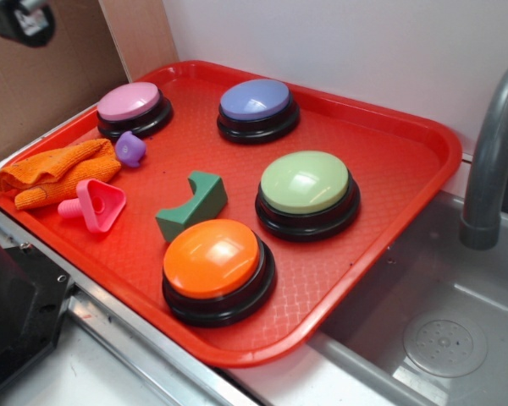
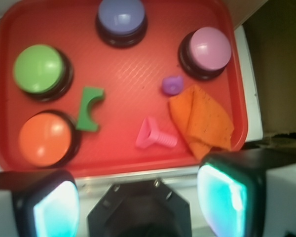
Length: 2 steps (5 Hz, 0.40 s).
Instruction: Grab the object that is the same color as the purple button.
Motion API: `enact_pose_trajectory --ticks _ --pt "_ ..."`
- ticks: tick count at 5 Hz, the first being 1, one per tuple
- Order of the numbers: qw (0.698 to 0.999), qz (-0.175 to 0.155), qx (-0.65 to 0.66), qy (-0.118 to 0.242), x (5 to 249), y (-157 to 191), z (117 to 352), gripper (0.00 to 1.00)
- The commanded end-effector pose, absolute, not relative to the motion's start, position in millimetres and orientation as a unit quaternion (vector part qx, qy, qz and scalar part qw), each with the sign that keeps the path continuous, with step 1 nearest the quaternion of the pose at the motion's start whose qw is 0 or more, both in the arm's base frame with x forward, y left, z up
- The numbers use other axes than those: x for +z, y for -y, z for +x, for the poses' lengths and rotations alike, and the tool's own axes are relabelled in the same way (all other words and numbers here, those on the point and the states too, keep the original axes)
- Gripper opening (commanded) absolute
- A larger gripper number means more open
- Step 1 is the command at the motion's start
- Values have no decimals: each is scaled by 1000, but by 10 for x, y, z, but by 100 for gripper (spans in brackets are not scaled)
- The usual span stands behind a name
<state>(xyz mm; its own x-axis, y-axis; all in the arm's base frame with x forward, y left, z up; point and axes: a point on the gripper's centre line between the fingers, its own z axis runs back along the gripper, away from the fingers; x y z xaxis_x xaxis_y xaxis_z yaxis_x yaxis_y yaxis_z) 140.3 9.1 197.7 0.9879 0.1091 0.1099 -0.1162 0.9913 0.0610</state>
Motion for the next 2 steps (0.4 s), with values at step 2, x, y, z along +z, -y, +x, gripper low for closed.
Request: enact_pose_trajectory --ticks 2 --pt "977 47 200 51 1094 -677 1889 100"
